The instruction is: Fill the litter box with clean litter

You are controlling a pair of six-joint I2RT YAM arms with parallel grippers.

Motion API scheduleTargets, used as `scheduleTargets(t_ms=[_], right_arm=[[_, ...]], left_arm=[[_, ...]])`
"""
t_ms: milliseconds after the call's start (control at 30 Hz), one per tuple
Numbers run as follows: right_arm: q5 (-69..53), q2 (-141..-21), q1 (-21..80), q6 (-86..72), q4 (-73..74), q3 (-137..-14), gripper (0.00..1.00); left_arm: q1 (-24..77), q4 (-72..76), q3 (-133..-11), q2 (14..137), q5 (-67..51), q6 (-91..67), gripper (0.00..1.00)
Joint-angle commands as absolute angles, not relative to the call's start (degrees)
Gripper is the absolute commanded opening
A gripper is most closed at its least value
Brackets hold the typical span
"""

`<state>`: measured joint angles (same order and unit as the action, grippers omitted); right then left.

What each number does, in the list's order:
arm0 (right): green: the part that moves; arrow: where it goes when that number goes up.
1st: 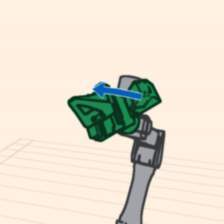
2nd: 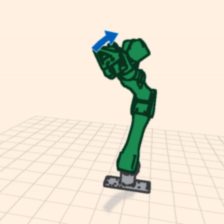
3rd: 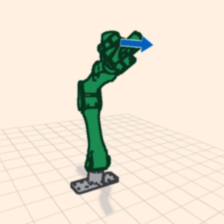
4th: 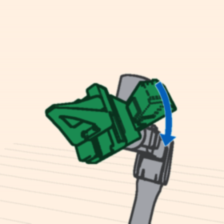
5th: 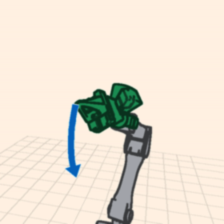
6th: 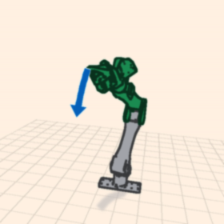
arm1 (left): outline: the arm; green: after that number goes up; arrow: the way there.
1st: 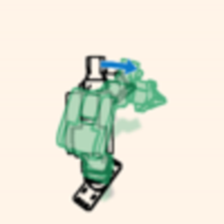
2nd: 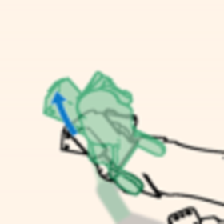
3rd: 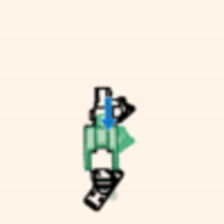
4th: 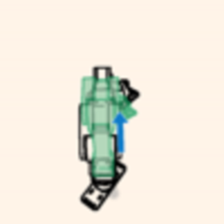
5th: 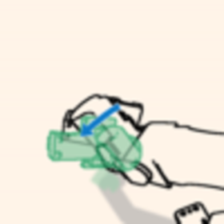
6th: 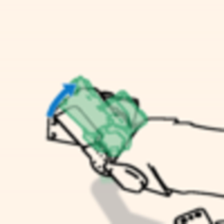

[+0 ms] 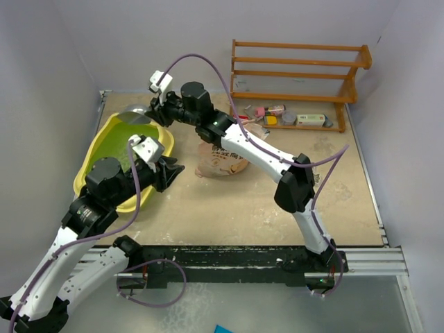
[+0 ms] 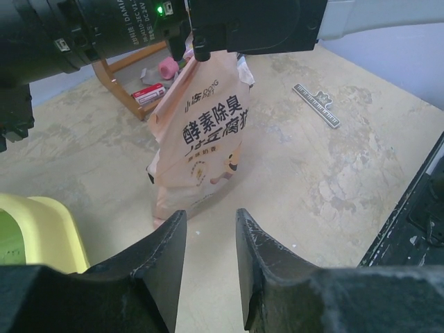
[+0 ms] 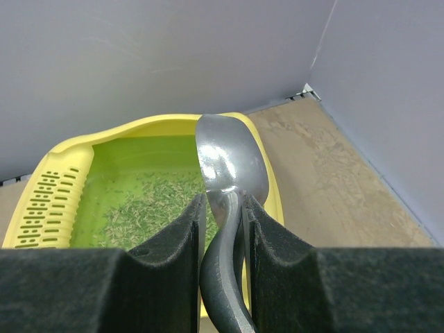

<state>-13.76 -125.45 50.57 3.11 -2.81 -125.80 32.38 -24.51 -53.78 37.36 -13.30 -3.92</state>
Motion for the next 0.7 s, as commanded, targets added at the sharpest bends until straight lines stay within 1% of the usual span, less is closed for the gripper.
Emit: scheduleTargets(t_ms=[0, 100, 300, 467, 667], right_arm=[[-12.9, -119.3, 50.7, 3.3, -6.7, -126.0, 0.00], [-11.2, -116.0, 50.0, 3.0, -4.6, -125.4, 0.00], [-11.0, -106.2, 46.5, -0.5, -4.7, -119.0, 0.00], [-1.1, -97.6, 45.0, 2.5, -1.7, -113.5, 0.00], [12.3, -86.6, 39.1, 3.2, 8.0, -109.8, 0.00]], left_arm=[[32.3, -23.1, -54.7, 37.0, -12.8, -4.9, 0.40], [32.2, -23.2, -55.8, 37.7, -13.1, -4.8, 0.41], [32.2, -22.5, -57.7, 39.6, -14.0, -4.7, 0.44], [32.2, -21.3, -59.4, 42.6, -15.1, -4.1, 0.44], [32.3, -20.6, -62.7, 49.1, -15.3, -1.7, 0.46]])
